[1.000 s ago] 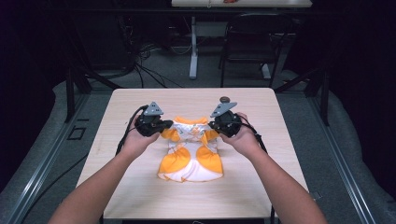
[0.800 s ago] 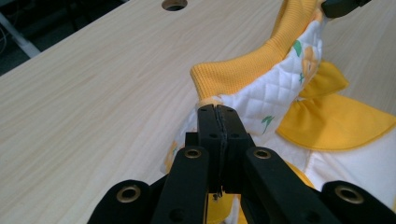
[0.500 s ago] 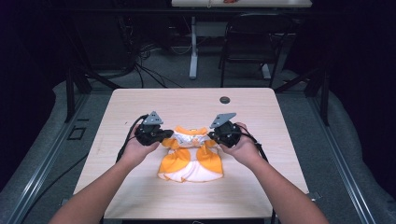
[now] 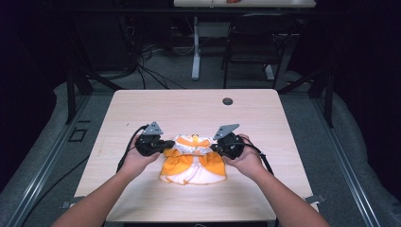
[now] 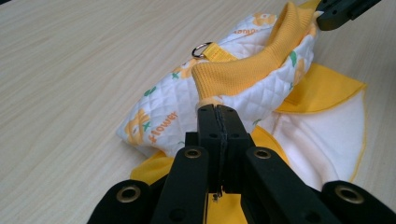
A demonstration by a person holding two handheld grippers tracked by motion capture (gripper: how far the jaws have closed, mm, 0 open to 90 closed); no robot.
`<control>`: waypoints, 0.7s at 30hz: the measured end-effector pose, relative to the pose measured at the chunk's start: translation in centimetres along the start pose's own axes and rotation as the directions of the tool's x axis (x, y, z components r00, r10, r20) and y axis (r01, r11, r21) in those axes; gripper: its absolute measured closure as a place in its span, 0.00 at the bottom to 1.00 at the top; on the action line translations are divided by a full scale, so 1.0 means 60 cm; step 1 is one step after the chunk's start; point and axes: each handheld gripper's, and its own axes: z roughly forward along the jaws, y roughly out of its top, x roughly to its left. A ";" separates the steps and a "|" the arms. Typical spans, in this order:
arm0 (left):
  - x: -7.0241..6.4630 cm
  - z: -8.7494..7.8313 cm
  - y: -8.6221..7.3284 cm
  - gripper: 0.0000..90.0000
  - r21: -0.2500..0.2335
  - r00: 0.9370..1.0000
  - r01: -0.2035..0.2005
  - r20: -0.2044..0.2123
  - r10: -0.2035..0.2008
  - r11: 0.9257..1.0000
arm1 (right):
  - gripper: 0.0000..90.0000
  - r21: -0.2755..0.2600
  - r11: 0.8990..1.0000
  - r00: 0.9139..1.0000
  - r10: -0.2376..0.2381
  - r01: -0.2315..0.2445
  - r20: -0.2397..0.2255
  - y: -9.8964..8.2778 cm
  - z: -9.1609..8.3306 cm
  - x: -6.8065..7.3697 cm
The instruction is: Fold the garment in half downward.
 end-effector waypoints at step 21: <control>-0.027 0.005 -0.058 0.99 -0.006 0.998 0.034 0.061 -0.033 0.999 | 0.99 -0.019 1.000 0.999 0.014 -0.015 -0.049 -0.043 0.008 0.039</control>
